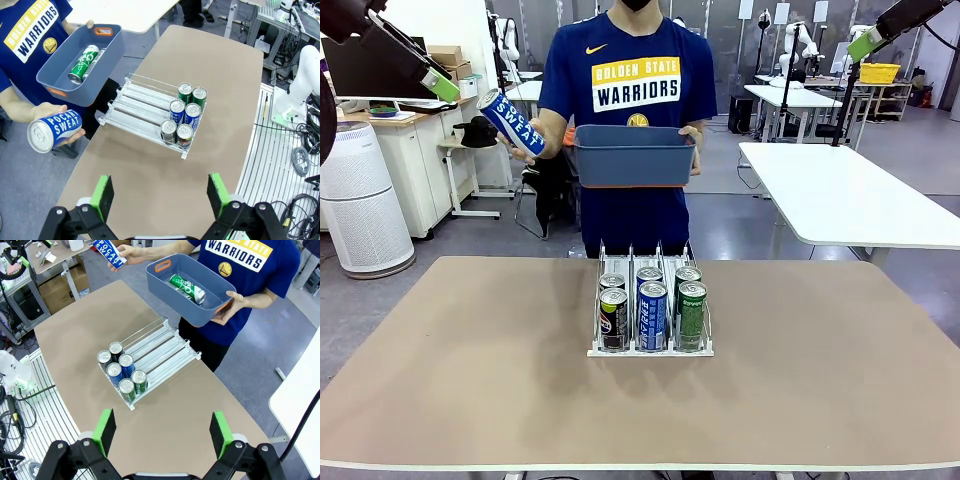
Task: Fill the beverage cans into the dispenser.
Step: Pick up the Ionic drink handed by the human.
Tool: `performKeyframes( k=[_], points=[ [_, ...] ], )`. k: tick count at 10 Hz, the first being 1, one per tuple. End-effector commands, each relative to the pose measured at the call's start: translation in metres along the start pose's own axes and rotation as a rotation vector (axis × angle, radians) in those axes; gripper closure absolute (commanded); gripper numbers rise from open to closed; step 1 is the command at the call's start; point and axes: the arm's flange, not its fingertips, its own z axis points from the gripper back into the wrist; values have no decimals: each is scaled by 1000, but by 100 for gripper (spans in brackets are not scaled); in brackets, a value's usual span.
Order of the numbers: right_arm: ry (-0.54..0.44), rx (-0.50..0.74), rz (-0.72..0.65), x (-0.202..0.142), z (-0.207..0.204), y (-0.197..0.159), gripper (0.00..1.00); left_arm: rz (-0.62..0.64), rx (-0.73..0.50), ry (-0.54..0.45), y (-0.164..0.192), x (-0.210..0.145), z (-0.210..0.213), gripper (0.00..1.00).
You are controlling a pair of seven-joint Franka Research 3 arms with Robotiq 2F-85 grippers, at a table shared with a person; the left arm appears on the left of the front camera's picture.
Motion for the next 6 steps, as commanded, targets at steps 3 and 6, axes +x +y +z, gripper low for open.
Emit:
performKeyframes(
  k=[3, 6],
  points=[
    [0, 0, 1, 0, 0, 1, 0, 14, -5, -1, 0, 0, 1, 0],
    [0, 0, 1, 0, 0, 1, 0, 14, -5, -1, 0, 0, 1, 0]
  ],
)
